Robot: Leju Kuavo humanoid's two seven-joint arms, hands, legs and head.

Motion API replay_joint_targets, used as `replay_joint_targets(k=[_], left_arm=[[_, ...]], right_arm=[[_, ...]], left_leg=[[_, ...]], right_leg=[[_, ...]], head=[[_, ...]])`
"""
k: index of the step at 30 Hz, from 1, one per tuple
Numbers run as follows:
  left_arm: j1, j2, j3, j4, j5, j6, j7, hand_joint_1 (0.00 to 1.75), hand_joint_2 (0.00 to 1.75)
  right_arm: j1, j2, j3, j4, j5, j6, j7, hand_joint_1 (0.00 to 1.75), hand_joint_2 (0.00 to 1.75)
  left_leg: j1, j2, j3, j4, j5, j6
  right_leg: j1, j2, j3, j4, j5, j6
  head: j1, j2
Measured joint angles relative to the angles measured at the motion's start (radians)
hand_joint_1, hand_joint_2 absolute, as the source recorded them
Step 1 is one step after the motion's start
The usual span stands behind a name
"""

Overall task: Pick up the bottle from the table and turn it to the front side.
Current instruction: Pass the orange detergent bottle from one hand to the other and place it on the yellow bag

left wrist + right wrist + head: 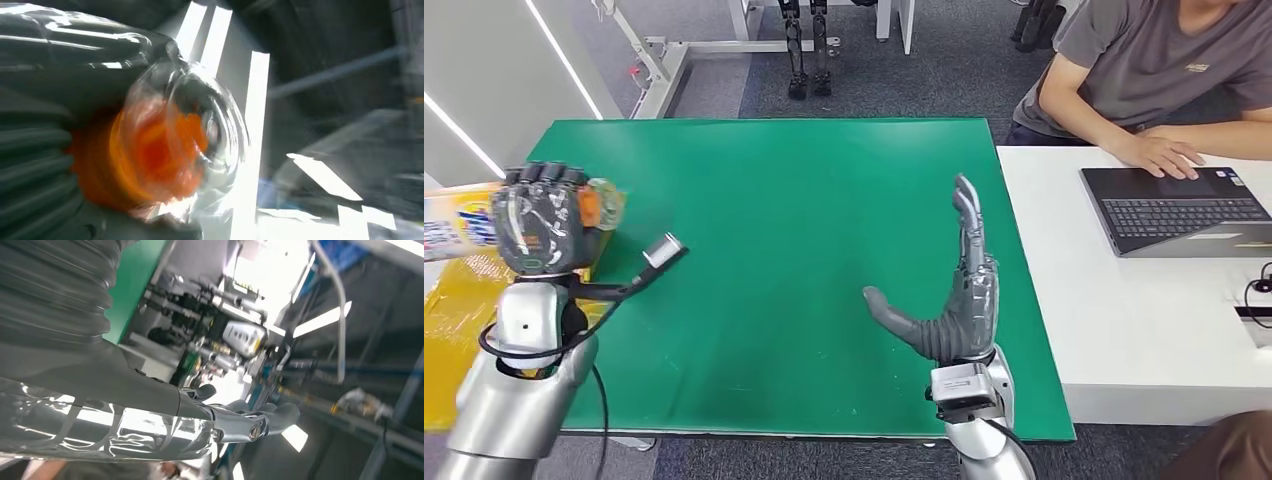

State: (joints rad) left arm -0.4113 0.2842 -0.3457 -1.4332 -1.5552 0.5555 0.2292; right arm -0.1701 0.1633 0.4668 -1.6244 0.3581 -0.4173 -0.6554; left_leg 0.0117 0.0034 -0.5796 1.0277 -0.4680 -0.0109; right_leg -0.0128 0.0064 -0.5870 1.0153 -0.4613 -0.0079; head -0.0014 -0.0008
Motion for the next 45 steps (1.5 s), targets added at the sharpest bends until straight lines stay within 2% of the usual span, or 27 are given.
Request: replay_joint_targets(k=[1,2,3,4,7,8,13,19,27,34,45], left_arm=[[-0.014,0.033,-0.065,0.027,-0.006,-0.007,0.119,1.75,1.75],[-0.021,0.057,-0.122,0.054,-0.009,-0.018,0.197,1.75,1.75],[-0.023,0.074,-0.166,0.08,-0.01,-0.031,0.227,1.75,1.75],[-0.023,0.084,-0.19,0.105,-0.011,-0.045,0.202,1.75,1.75],[-0.029,0.101,-0.218,0.182,-0.013,-0.085,0.001,1.75,1.75],[-0.031,0.105,-0.223,0.204,-0.013,-0.092,-0.042,1.75,1.75],[-0.038,0.11,-0.234,0.281,-0.013,-0.117,-0.115,1.75,1.75],[-0.045,0.089,-0.198,0.445,-0.012,-0.104,-0.288,1.75,1.75],[-0.067,0.05,-0.138,0.617,-0.012,-0.114,-0.37,1.75,1.75],[-0.095,0.027,-0.084,0.726,0.02,-0.171,-0.45,1.75,1.75],[-0.15,0.005,-0.041,0.825,0.06,-0.209,-0.499,1.75,1.75]], right_arm=[[0.004,0.001,-0.002,-0.007,-0.003,-0.009,0.0,0.0,1.75],[0.007,0.001,-0.005,-0.014,-0.006,-0.014,-0.001,0.0,1.75],[0.01,0.001,-0.006,-0.019,-0.009,-0.017,-0.002,0.0,1.75],[0.012,0.001,-0.007,-0.024,-0.011,-0.019,-0.003,0.0,1.75],[0.017,0.002,-0.011,-0.035,-0.019,-0.033,-0.008,0.0,1.75],[0.018,0.002,-0.011,-0.038,-0.02,-0.036,-0.009,0.0,1.75],[0.023,0.003,-0.014,-0.05,-0.04,-0.054,-0.019,0.0,1.75],[0.022,0.009,-0.017,-0.079,-0.101,-0.085,-0.01,0.0,1.75],[0.019,0.014,-0.024,-0.097,-0.115,-0.071,0.008,0.0,1.75],[0.019,0.015,-0.03,-0.102,-0.117,-0.082,0.001,0.0,1.75],[0.016,0.015,-0.032,-0.103,-0.131,-0.09,-0.002,0.0,1.75]], left_leg=[[0.0,0.001,0.0,-0.001,0.0,0.0],[0.0,0.001,0.0,-0.001,0.0,0.0],[0.0,0.001,0.0,-0.001,0.0,0.0],[0.0,0.001,0.0,-0.001,0.0,0.0],[0.0,0.001,0.0,-0.001,0.0,0.0],[0.0,0.001,0.0,-0.001,0.0,0.0],[0.0,0.0,-0.001,-0.001,0.0,0.0],[0.0,0.0,-0.001,-0.001,0.0,0.0],[0.0,0.0,-0.001,-0.001,0.001,-0.001],[0.0,0.0,-0.001,-0.001,0.001,-0.001],[0.0,-0.001,0.0,-0.001,0.001,-0.002]], right_leg=[[0.0,0.0,0.0,0.0,0.0,0.0],[0.0,0.001,0.0,0.0,0.0,0.0],[0.0,0.001,0.0,0.001,0.0,0.0],[0.0,0.001,0.0,0.001,0.0,0.0],[0.0,0.001,0.0,0.001,0.0,0.0],[0.0,0.001,0.0,0.001,0.0,0.0],[0.0,0.0,0.0,0.0,0.0,0.0],[0.0,0.0,0.0,0.001,0.0,0.0],[0.0,0.0,0.0,0.001,0.0,0.0],[0.0,0.0,0.0,0.001,0.0,0.0],[0.0,-0.001,0.001,0.001,0.0,0.0]], head=[[0.0,0.0],[0.0,0.0],[0.0,0.0],[0.0,0.0],[0.0,0.0],[0.0,0.0],[0.0,0.0],[0.0,0.0],[0.0,0.0],[0.0,0.0],[0.0,0.0]])
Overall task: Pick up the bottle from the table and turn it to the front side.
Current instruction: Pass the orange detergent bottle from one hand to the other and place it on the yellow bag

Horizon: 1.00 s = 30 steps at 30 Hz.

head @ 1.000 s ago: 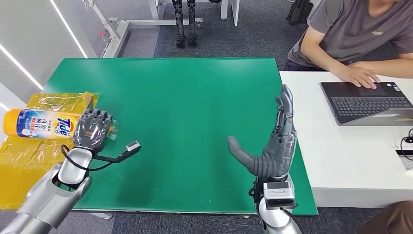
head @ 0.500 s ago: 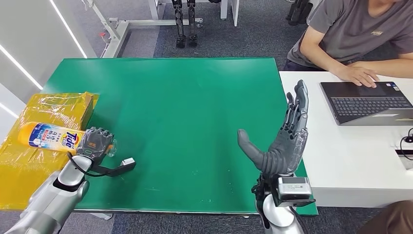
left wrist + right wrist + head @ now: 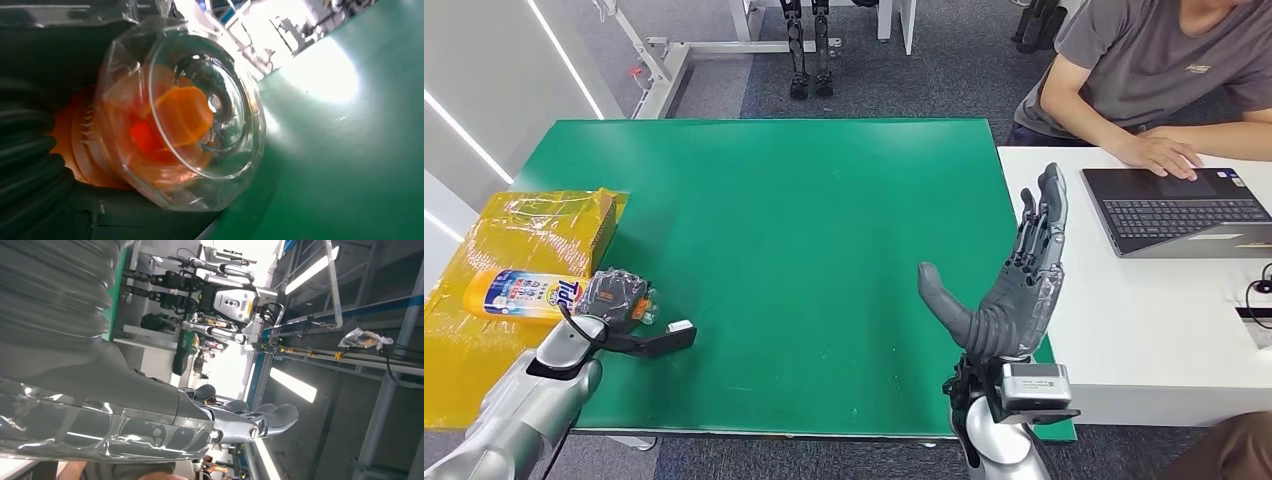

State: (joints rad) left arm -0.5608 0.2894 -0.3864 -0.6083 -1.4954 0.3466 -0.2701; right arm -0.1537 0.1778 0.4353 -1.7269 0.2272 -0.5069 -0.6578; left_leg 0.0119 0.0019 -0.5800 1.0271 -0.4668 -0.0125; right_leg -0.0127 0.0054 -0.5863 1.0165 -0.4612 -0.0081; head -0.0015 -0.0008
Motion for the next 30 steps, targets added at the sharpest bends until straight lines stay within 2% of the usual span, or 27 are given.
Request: replay_joint_targets(k=[17,18,19,21,22,23,30], left_arm=[[-0.053,-0.034,0.016,0.065,-0.017,-0.014,-0.025,1.75,1.75],[-0.056,-0.037,0.016,0.068,-0.018,-0.015,-0.028,1.68,1.75],[-0.059,-0.039,0.016,0.071,-0.019,-0.017,-0.03,1.37,1.75],[-0.064,-0.045,0.016,0.077,-0.019,-0.018,-0.033,0.5,1.75],[-0.065,-0.048,0.016,0.08,-0.019,-0.018,-0.034,0.14,1.75],[-0.066,-0.051,0.016,0.083,-0.019,-0.018,-0.034,0.0,1.75],[-0.083,-0.062,0.016,0.095,-0.014,-0.017,-0.034,0.0,1.75]], right_arm=[[-0.02,0.0,0.003,0.0,-0.004,-0.013,0.007,0.0,1.75],[-0.021,0.0,0.003,0.0,-0.004,-0.013,0.008,0.0,1.75],[-0.023,0.0,0.004,0.0,-0.003,-0.013,0.009,0.0,1.75],[-0.026,0.0,0.005,0.0,-0.003,-0.015,0.01,0.0,1.75],[-0.027,0.0,0.005,0.0,-0.002,-0.016,0.011,0.0,1.75],[-0.029,0.0,0.006,0.0,-0.002,-0.017,0.011,0.0,1.75],[-0.034,0.0,0.012,0.0,0.001,-0.026,0.012,0.0,1.75]], left_leg=[[0.0,-0.001,0.0,0.0,0.001,-0.002],[0.0,-0.001,0.0,0.0,0.001,-0.002],[0.0,-0.001,0.0,0.0,0.001,-0.002],[0.0,-0.001,0.0,0.0,0.001,-0.002],[0.0,-0.001,0.0,0.0,0.001,-0.002],[0.0,-0.001,0.0,0.0,0.001,-0.002],[0.0,-0.001,0.0,0.0,0.001,-0.002]], right_leg=[[0.0,-0.001,0.0,0.001,0.0,0.0],[0.0,-0.001,0.0,0.001,0.0,0.0],[0.0,-0.001,0.0,0.001,0.0,0.0],[0.0,-0.001,0.0,0.001,0.0,0.0],[0.0,-0.001,0.0,0.001,0.0,0.0],[0.0,-0.001,0.0,0.001,0.0,0.0],[0.0,-0.001,0.0,0.001,0.0,0.0]], head=[[0.0,0.0],[0.0,0.0],[0.0,0.0],[0.0,0.0],[0.0,0.0],[0.0,0.0],[0.0,0.0]])
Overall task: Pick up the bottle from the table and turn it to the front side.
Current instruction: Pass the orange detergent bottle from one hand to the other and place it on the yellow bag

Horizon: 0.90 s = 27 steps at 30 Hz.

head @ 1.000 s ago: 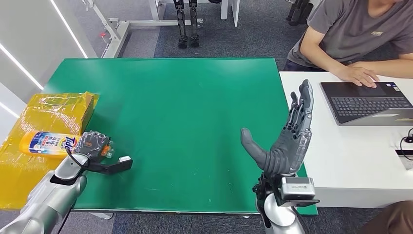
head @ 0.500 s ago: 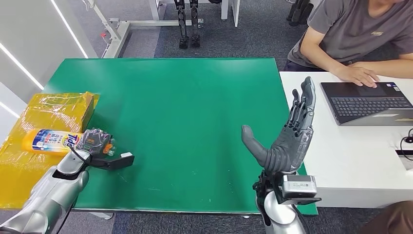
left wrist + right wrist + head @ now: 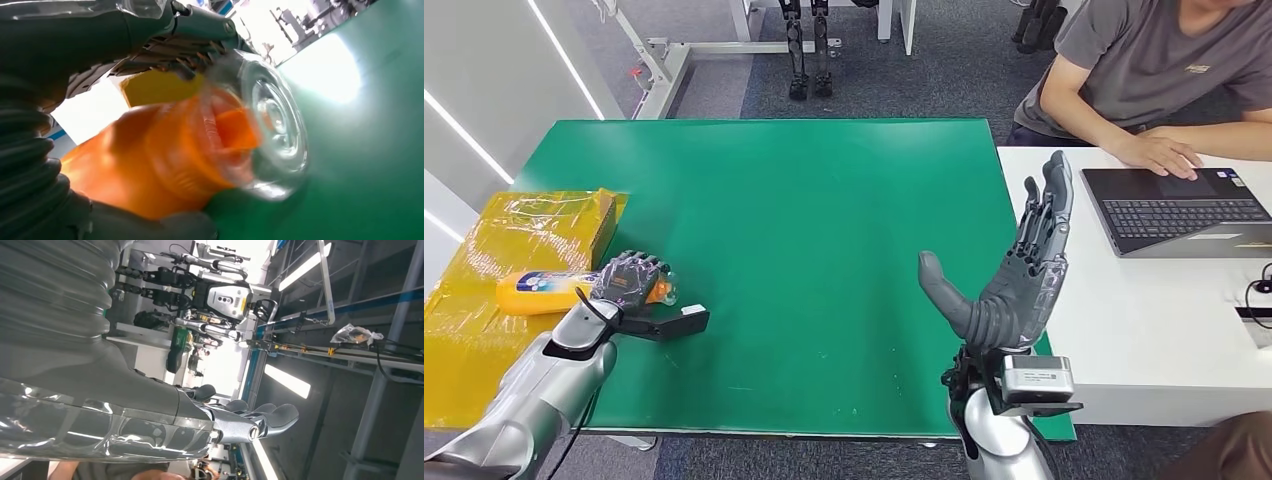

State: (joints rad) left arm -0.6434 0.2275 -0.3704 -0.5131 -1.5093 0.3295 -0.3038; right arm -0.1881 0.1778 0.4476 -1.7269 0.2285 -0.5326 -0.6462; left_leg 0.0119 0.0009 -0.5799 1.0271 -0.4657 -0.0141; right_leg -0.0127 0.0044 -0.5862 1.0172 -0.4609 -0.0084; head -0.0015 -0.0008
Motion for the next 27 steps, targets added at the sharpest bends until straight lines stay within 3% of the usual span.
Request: replay_joint_targets(k=[6,17,27], left_arm=[[-0.009,0.0,0.001,0.002,0.04,-0.047,-0.007,0.0,1.75],[0.0,0.007,0.001,-0.001,0.058,-0.018,0.016,0.0,1.75],[0.061,0.051,0.026,-0.077,0.067,0.002,0.048,0.0,1.75]], right_arm=[[-0.004,0.0,0.007,0.0,0.003,-0.01,0.007,0.0,1.75],[-0.01,0.0,0.013,0.0,0.02,-0.007,0.024,0.0,1.75],[-0.002,0.0,0.013,0.0,0.022,0.002,0.026,0.0,1.75]], left_leg=[[0.0,0.0,0.0,0.0,0.0,0.0],[0.0,0.0,0.001,0.0,0.0,0.0],[0.0,0.001,0.001,0.0,0.0,0.0]], right_leg=[[0.0,0.0,0.0,0.001,0.0,0.0],[0.0,0.0,0.0,0.001,0.0,0.0],[0.0,0.001,0.0,0.002,0.0,0.0]], head=[[0.0,0.0],[0.0,0.0],[0.0,0.0]])
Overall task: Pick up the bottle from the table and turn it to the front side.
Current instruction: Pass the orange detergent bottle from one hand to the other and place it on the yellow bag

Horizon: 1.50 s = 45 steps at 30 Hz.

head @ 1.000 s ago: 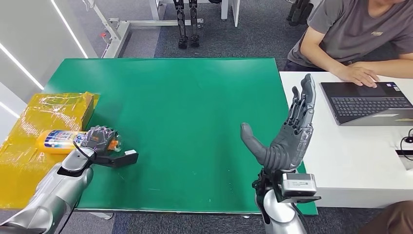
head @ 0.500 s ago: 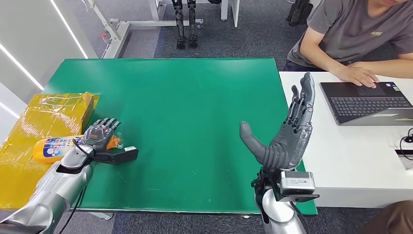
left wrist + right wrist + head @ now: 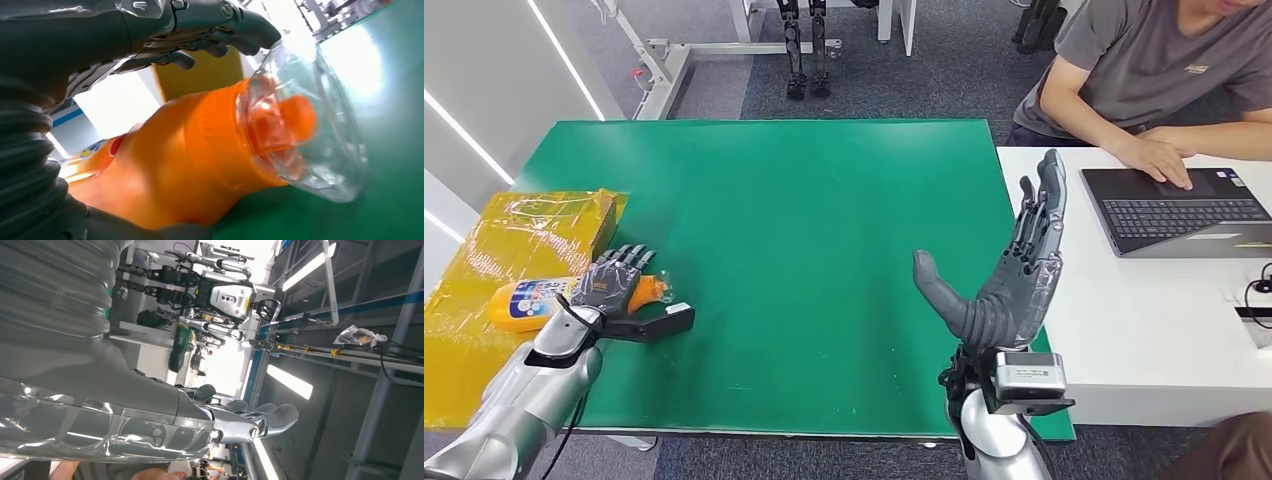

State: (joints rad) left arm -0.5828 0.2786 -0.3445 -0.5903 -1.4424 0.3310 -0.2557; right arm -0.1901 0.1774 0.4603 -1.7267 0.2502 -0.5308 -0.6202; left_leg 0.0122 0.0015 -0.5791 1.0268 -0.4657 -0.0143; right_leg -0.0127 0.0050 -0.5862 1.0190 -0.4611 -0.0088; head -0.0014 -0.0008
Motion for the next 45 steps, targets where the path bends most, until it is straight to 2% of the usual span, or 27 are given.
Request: replay_joint_targets(k=[5,9,15,20,24,30,31,34,36,41,45], left_arm=[[0.084,0.026,0.038,-0.1,-0.013,0.007,0.047,0.0,1.75],[0.197,0.038,0.103,-0.237,-0.054,0.01,0.073,0.0,1.75],[0.36,0.033,0.199,-0.432,-0.074,0.019,0.077,0.0,1.75],[0.464,0.019,0.269,-0.574,-0.101,0.056,0.082,0.0,1.75],[0.51,-0.002,0.311,-0.672,-0.067,0.126,0.052,0.0,1.75],[0.516,-0.026,0.335,-0.732,0.037,0.191,0.0,0.0,1.75],[0.515,-0.033,0.337,-0.745,0.075,0.211,-0.015,0.0,1.75],[0.509,-0.096,0.344,-0.846,0.393,0.313,-0.143,0.0,1.75],[0.502,-0.133,0.343,-0.895,0.564,0.315,-0.203,0.0,1.75],[0.47,-0.206,0.32,-0.954,0.926,0.195,-0.285,0.0,1.75],[0.453,-0.276,0.305,-0.983,1.33,-0.007,-0.285,0.0,1.75]], right_arm=[[0.01,0.0,-0.001,0.0,-0.004,0.017,-0.008,0.0,1.75],[0.018,0.0,-0.005,0.0,-0.008,0.017,-0.017,0.0,1.75],[0.032,0.0,-0.011,-0.002,-0.009,0.023,-0.019,0.0,1.75],[0.036,0.0,-0.018,-0.003,-0.009,0.044,-0.019,0.0,1.75],[0.035,0.0,-0.023,-0.003,-0.008,0.047,-0.017,0.0,1.75],[0.035,0.0,-0.024,-0.003,-0.008,0.046,-0.015,0.0,1.75],[0.035,0.0,-0.024,-0.003,-0.008,0.046,-0.015,0.0,1.75],[0.033,0.0,-0.02,-0.001,-0.01,0.033,-0.013,0.0,1.75],[0.03,0.0,-0.014,0.003,-0.014,0.026,-0.013,0.0,1.75],[0.013,0.001,0.001,0.018,-0.024,0.024,-0.009,0.0,1.75],[0.005,0.001,0.008,0.033,-0.037,0.025,-0.008,0.0,1.75]], left_leg=[[0.0,0.001,0.0,0.0,0.0,0.0],[0.0,0.002,0.0,0.0,0.0,0.0],[0.0,0.001,0.0,0.0,-0.001,0.0],[0.0,0.001,-0.001,0.0,0.0,0.0],[0.0,0.0,-0.001,0.0,0.0,0.0],[0.0,-0.001,-0.001,0.0,0.0,0.0],[0.0,-0.001,-0.001,0.0,0.0,0.0],[0.0,-0.001,-0.001,0.0,0.0,0.0],[-0.001,-0.001,-0.001,0.0,0.0,0.0],[-0.001,-0.001,-0.001,0.0,0.0,0.0],[-0.001,-0.001,-0.001,0.001,0.0,0.0]], right_leg=[[0.0,0.001,0.0,0.0,0.0,0.0],[0.0,0.001,-0.001,0.0,0.0,0.0],[0.0,0.001,-0.001,-0.001,-0.001,0.0],[0.0,0.001,-0.002,-0.001,-0.001,0.0],[0.0,0.0,-0.001,-0.001,-0.001,0.0],[0.0,-0.001,-0.001,-0.001,0.0,0.0],[0.0,-0.001,-0.001,-0.001,0.0,0.0],[0.0,-0.001,-0.001,-0.001,0.0,0.0],[0.0,-0.001,-0.001,-0.001,0.0,0.0],[0.0,-0.002,-0.001,-0.001,0.0,0.0],[0.0,-0.002,-0.001,-0.001,0.0,0.0]], head=[[0.0,0.0],[0.0,0.0],[0.0,0.0],[0.0,0.0],[0.0,0.0],[0.0,0.0],[0.0,0.0],[0.0,0.0],[0.0,0.0],[0.0,0.0],[0.0,0.0]])
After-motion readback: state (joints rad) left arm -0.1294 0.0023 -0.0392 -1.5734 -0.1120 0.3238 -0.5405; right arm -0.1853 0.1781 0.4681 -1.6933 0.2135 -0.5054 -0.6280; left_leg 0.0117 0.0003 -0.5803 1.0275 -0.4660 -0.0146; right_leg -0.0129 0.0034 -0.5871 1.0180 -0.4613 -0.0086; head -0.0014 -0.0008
